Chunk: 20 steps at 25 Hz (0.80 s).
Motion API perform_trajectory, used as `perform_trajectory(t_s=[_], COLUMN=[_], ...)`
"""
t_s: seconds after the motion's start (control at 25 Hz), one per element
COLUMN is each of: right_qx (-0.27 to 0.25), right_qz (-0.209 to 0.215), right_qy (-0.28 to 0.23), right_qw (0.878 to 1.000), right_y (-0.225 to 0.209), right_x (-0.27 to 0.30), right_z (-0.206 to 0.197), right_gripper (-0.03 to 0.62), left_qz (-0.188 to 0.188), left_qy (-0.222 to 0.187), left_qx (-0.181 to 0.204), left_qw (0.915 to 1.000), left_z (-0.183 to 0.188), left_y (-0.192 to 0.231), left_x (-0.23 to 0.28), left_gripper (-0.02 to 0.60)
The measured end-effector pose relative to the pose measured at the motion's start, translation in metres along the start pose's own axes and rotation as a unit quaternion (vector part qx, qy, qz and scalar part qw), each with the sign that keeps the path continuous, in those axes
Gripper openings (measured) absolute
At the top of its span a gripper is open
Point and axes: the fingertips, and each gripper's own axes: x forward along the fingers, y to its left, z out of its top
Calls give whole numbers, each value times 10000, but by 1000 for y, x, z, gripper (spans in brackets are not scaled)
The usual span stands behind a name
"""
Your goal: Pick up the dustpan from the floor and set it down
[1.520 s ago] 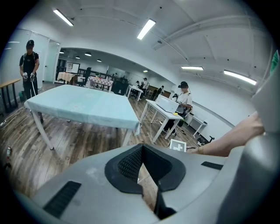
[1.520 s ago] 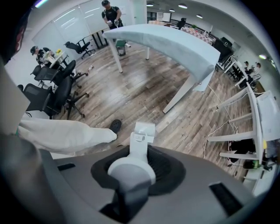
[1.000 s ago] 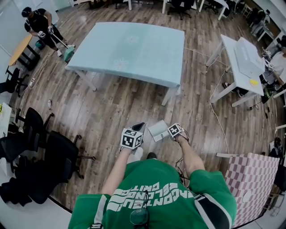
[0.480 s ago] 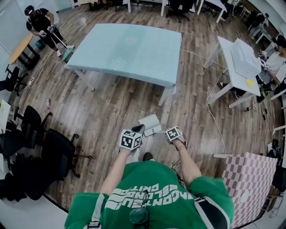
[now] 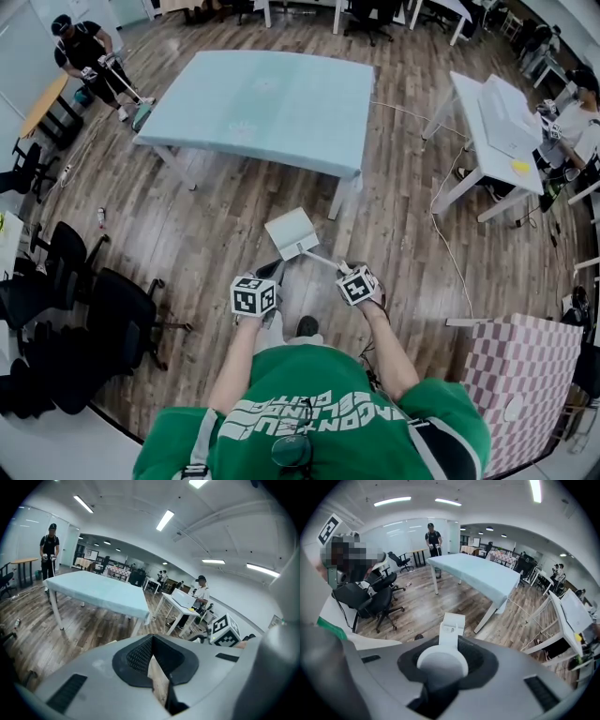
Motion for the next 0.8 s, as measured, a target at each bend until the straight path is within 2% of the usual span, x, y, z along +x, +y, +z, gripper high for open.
perform_trajectory(t_s=[0.2, 0.4, 0.8], right_qx=[-127, -201, -216], right_qz=[-65, -70, -257], right_qy=[-491, -824, -994], right_qw=[9987, 9964, 9945], right_y=[10, 28, 71], right_x=[-37, -62, -74], right_z=[28, 49, 89], right_gripper=[112, 112, 112], left_qz=[171, 121, -121], left_qy=[-414, -535, -709], left_qx=[-153, -108, 35], left_qw=[9989, 9984, 9974], left_z=[23, 35, 53], left_y=[13, 25, 56], left_x=[-22, -35, -76], left_gripper=[3, 3, 3])
